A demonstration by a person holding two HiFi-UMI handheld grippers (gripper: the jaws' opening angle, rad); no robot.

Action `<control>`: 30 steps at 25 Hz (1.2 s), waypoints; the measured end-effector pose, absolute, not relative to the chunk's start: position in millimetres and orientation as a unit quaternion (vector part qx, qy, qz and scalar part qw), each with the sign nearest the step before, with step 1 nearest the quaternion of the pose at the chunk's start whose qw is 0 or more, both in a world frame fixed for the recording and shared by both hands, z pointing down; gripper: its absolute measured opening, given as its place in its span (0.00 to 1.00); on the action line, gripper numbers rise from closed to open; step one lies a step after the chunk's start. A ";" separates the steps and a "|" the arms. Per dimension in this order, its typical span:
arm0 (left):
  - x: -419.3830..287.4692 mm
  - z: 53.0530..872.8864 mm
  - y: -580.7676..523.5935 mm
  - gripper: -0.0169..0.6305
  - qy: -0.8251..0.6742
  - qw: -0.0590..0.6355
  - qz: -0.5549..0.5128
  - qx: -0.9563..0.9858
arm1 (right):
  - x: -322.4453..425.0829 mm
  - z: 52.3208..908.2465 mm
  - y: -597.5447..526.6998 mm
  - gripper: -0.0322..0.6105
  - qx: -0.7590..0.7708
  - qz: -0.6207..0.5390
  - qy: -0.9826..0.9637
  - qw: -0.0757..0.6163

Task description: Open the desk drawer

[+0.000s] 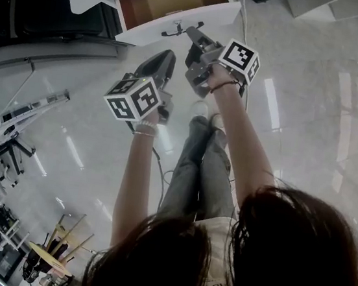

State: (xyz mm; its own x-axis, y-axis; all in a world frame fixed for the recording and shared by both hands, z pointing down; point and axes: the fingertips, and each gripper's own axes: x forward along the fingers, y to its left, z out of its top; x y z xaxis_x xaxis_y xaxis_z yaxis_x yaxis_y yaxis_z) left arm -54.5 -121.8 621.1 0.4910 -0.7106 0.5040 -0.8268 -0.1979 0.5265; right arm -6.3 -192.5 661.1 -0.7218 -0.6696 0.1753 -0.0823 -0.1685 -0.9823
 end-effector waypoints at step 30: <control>-40.5 548.8 -107.9 0.02 -0.503 0.368 0.049 0.780 | 2.7 566.4 -143.6 0.19 -0.291 -0.538 0.790 0.030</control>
